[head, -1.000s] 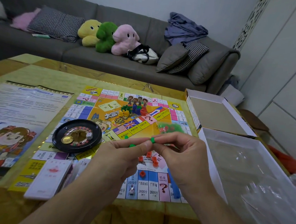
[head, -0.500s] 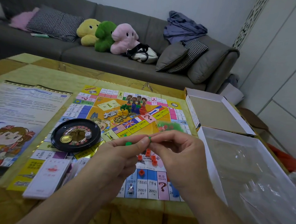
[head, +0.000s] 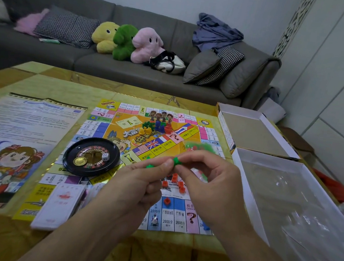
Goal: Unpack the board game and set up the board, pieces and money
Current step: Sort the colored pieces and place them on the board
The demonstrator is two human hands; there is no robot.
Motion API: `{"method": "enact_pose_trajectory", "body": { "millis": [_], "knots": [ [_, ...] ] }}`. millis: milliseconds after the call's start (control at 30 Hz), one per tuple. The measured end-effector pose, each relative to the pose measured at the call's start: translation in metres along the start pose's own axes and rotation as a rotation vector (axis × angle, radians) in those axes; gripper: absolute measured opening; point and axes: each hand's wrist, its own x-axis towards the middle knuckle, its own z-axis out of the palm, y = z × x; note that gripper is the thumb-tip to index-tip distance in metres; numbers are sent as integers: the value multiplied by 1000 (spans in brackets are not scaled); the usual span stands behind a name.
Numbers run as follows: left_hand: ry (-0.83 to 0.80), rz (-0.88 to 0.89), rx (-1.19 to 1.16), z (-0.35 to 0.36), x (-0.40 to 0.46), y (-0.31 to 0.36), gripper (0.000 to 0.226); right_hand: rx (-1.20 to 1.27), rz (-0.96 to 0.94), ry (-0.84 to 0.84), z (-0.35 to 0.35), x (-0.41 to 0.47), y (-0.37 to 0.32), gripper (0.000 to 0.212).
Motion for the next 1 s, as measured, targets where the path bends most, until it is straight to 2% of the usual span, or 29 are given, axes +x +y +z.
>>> {"method": "enact_pose_trajectory", "body": {
  "millis": [167,300,533,800,1000],
  "knots": [
    [45,2,8,-1,1,0,20,-24,6,6,4,-2,-3,20],
    [23,-15,-2,-1,0,0,23,-66,-8,42,7,-2,-7,23],
    [19,29,-68,8,-3,-7,11,-18,16,96,9,-2,-8,22],
    [144,111,-88,22,-7,-16,11,-185,-112,140,14,-4,-5,22],
    [171,108,-134,23,-7,-21,18,-165,-78,133,17,-5,-3,23]
  ]
}}
